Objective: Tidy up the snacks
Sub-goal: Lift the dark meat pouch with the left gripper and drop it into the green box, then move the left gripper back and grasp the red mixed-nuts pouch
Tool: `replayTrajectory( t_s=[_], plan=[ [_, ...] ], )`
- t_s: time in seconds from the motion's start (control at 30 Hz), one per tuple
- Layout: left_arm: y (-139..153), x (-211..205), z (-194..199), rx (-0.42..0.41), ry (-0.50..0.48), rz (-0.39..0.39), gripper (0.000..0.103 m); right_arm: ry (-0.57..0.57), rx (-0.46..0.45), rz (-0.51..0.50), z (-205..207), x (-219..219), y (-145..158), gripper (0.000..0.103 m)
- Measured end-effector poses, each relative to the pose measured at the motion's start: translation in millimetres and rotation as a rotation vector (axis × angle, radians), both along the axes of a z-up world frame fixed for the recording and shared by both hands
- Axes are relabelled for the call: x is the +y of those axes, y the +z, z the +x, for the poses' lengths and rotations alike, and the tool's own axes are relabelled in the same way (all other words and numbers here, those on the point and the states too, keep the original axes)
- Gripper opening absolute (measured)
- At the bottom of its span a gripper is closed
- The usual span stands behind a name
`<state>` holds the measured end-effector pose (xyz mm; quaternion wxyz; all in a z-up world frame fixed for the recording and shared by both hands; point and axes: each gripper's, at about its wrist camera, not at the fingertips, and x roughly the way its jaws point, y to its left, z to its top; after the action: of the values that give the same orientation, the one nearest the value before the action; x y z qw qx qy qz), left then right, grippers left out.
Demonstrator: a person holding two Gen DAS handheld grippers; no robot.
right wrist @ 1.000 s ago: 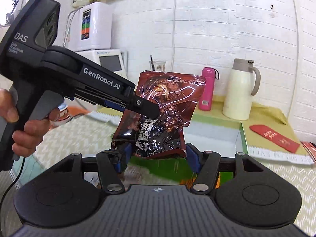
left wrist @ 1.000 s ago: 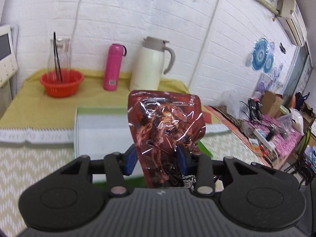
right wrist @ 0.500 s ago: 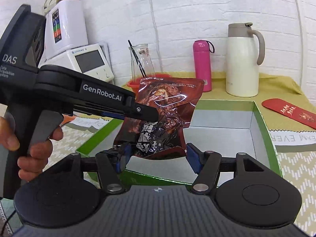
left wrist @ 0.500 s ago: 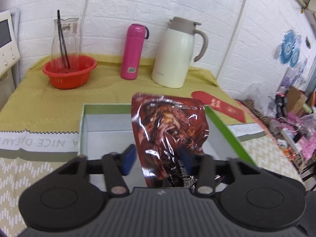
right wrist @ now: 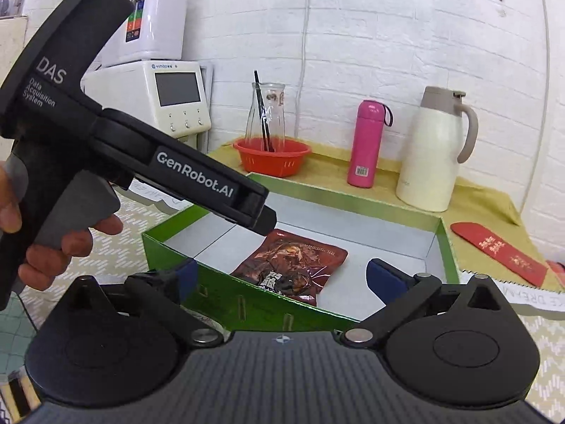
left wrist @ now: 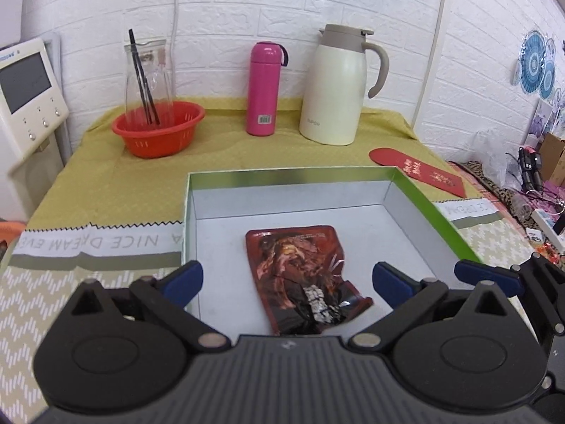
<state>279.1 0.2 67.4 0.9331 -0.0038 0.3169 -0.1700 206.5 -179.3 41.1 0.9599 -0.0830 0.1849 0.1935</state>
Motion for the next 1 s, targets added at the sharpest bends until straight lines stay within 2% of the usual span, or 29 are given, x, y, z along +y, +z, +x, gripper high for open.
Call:
replayTrajectory(
  t_s=[0.13, 0.3, 0.47, 0.57, 0.63, 0.77, 0.9, 1.0],
  plan=[
    [16, -3, -36, -0.04, -0.02, 0.035, 0.102, -0.017, -0.035, 0.0, -26, -7, 16, 0.103],
    [25, -12, -93, -0.112, -0.042, 0.156, 0.102, -0.026, -0.002, 0.054, -61, -20, 25, 0.103],
    [15, -15, -142, -0.124, -0.001, 0.292, 0.102, -0.04, 0.051, 0.068, -94, -33, 11, 0.103],
    [2, -11, -168, -0.174, 0.07, 0.342, 0.102, -0.055, 0.084, 0.077, -111, -44, -1, 0.103],
    [-6, -9, -179, -0.163, 0.094, 0.347, 0.102, -0.071, 0.104, 0.088, -122, -51, -10, 0.103],
    [-18, -2, -188, -0.073, 0.083, 0.284, 0.102, -0.114, 0.147, 0.111, -137, -60, -21, 0.103],
    [-27, -2, -195, -0.054, 0.102, 0.297, 0.102, -0.122, 0.171, 0.137, -149, -64, -27, 0.103],
    [-30, 2, -201, -0.028, 0.107, 0.259, 0.102, -0.126, 0.175, 0.138, -157, -63, -29, 0.103]
  ],
)
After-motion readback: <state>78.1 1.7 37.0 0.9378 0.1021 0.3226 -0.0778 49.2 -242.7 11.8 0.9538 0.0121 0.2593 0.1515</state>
